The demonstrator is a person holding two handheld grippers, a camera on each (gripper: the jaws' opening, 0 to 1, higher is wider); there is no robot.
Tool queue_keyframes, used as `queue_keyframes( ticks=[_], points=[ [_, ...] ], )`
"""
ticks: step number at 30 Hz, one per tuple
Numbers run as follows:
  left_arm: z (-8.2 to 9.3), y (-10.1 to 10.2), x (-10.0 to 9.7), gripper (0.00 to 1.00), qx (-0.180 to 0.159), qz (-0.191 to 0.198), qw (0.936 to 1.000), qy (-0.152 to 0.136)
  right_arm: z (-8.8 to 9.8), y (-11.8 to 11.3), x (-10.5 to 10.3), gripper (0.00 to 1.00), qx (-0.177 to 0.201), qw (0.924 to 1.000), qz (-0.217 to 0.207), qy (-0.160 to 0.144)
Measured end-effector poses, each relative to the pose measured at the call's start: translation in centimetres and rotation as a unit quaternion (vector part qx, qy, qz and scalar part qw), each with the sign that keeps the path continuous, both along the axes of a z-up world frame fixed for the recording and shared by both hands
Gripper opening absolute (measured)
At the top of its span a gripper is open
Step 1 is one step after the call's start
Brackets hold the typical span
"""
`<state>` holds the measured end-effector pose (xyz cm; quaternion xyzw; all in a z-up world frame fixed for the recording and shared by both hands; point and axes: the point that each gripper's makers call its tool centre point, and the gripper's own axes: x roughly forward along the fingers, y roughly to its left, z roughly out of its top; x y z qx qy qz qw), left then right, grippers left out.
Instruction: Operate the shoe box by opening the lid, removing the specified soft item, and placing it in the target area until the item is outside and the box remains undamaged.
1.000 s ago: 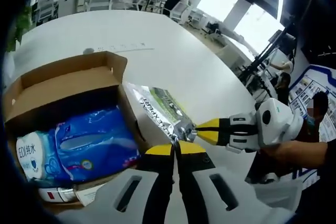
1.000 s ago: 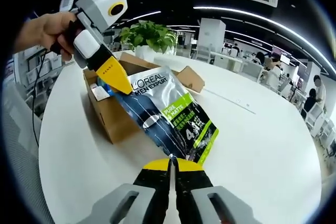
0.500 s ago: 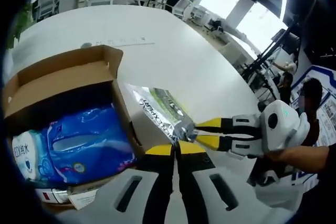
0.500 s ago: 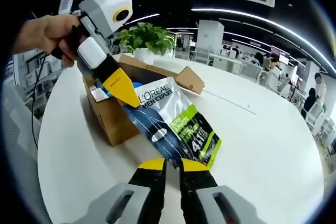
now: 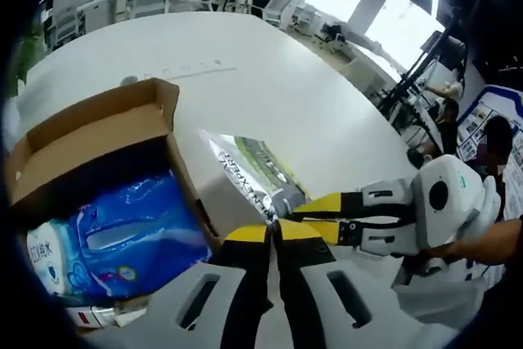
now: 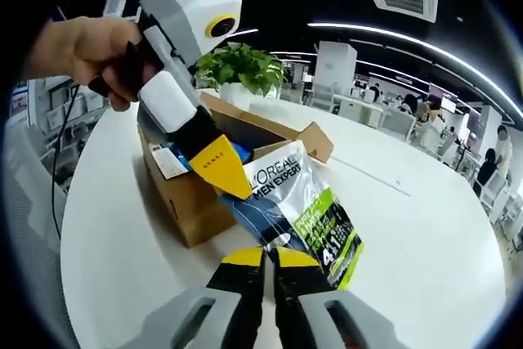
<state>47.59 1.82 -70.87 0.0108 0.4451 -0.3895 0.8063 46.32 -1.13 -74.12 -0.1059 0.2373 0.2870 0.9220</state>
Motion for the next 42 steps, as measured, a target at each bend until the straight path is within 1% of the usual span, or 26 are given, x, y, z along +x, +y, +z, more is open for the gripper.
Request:
queue_keyframes(
  ticks=[1, 2, 5, 7, 12, 16, 20, 25, 32, 35, 38, 41, 42],
  points=[
    [0.1, 0.0, 0.1, 0.02, 0.000, -0.001, 1.0000, -0.005, 0.0, 0.0, 0.0, 0.00, 0.012, 0.9999, -0.005, 0.003],
    [0.1, 0.0, 0.1, 0.03, 0.000, -0.002, 1.0000, -0.008, 0.0, -0.1, 0.0, 0.00, 0.015, 0.9999, -0.006, 0.004],
    [0.3, -0.1, 0.1, 0.07, -0.001, -0.011, 0.9998, -0.014, 0.0, 0.0, 0.1, 0.00, 0.016, 0.9999, -0.004, 0.003],
    [0.4, 0.0, 0.2, 0.09, 0.005, -0.017, 0.9996, -0.022, 0.1, 0.0, 0.0, 0.00, 0.016, 0.9999, -0.003, 0.002],
    [1.0, 0.4, 0.6, 0.15, 0.003, -0.016, 0.9993, -0.034, -0.1, 0.0, 0.0, 0.00, 0.014, 0.9999, -0.002, 0.004],
    [1.3, 0.9, 0.8, 0.18, 0.003, -0.014, 0.9991, -0.040, -0.3, 0.1, -0.1, 0.00, 0.010, 0.9999, 0.004, 0.007],
    [1.6, 1.3, 0.8, 0.21, 0.002, -0.013, 0.9988, -0.046, -1.2, 0.0, -0.2, 0.00, -0.005, 0.9998, 0.011, 0.014],
    [2.0, 2.0, 1.0, 0.22, 0.001, -0.009, 0.9986, -0.052, -2.2, -0.2, -0.5, 0.00, -0.012, 0.9994, 0.015, 0.027],
    [2.6, 2.5, 1.1, 0.23, -0.005, -0.004, 0.9982, -0.060, -3.2, -0.5, -1.0, 0.00, -0.024, 0.9989, 0.017, 0.038],
    [2.8, 2.7, 1.0, 0.23, -0.007, -0.003, 0.9980, -0.062, -3.5, -0.4, -1.2, 0.00, -0.025, 0.9987, 0.016, 0.042],
    [2.9, 3.0, 1.0, 0.23, -0.009, 0.000, 0.9979, -0.064, -3.7, -0.7, -1.5, 0.00, -0.035, 0.9984, 0.014, 0.042],
    [3.2, 3.4, 1.0, 0.24, -0.010, 0.001, 0.9976, -0.068, -3.4, -1.0, -1.8, 0.00, -0.030, 0.9987, 0.004, 0.042],
    [3.2, 3.5, 1.0, 0.24, -0.011, 0.001, 0.9976, -0.069, -3.4, -1.1, -1.8, 0.02, -0.031, 0.9986, 0.001, 0.042]
  ],
)
